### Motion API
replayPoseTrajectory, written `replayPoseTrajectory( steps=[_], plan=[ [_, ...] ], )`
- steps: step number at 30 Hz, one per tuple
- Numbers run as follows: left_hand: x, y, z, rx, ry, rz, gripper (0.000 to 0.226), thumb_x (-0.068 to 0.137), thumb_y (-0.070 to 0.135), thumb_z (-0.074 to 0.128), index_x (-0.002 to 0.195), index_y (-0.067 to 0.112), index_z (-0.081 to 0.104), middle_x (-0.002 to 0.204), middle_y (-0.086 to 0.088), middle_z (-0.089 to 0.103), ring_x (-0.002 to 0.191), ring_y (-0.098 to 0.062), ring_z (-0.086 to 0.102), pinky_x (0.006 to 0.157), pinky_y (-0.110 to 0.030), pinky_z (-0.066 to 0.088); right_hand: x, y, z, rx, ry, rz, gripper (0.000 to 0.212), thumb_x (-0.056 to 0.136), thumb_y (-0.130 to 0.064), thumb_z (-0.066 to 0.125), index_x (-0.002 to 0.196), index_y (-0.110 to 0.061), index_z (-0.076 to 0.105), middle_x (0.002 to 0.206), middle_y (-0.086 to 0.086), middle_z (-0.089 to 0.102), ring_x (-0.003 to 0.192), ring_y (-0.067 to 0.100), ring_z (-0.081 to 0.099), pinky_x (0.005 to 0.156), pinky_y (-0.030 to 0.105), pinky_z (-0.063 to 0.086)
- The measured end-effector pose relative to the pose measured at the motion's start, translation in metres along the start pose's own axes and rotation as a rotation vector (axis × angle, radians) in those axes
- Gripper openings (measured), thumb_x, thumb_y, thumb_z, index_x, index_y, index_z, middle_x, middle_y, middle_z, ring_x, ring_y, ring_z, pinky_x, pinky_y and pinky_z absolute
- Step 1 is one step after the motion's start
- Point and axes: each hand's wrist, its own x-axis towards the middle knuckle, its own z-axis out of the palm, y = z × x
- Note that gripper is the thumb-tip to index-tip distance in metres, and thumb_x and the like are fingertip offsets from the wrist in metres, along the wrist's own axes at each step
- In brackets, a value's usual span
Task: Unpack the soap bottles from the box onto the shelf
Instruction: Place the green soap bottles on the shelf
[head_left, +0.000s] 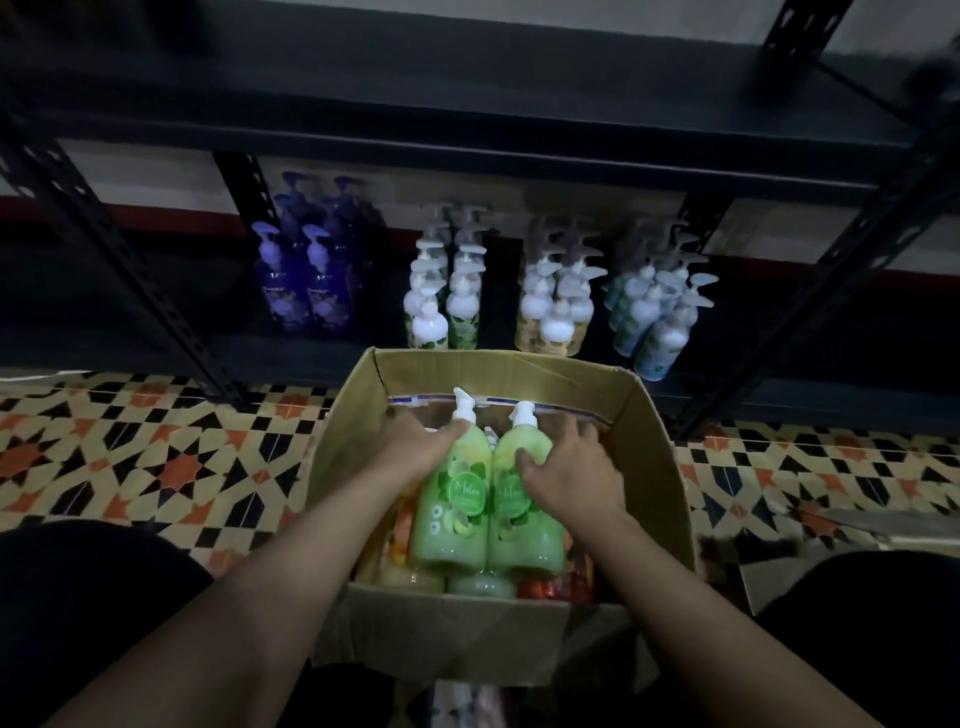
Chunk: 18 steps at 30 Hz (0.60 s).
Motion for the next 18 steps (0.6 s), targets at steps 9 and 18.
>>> replayPoseTrajectory(
  steps=[9, 18],
  plan=[
    [0.019, -0.018, 0.064, 0.008, -0.249, -0.249, 0.130, 0.064, 0.085, 0.061, 0.157, 0.013, 0.006, 0.163, -0.013, 0.017, 0.145, -0.034, 0.030, 0.112, -0.043, 0.034, 0.035, 0.018, 0.058, 0.347, -0.322, 0.356, 0.123, 0.061, -0.081, 0.065, 0.153, -0.019, 0.011, 0.152, 0.017, 0.033, 0.133, 0.037, 0.044, 0.107, 0.049, 0.043],
    [0.031, -0.025, 0.073, -0.030, -0.136, -0.219, 0.152, 0.015, 0.092, 0.068, 0.143, 0.015, 0.043, 0.146, -0.008, 0.046, 0.130, -0.026, 0.050, 0.102, -0.039, 0.048, 0.057, 0.038, 0.071, 0.311, -0.405, 0.346, 0.137, 0.013, -0.082, 0.074, 0.128, -0.010, 0.058, 0.126, 0.009, 0.064, 0.107, 0.024, 0.064, 0.086, 0.034, 0.057]
  ],
)
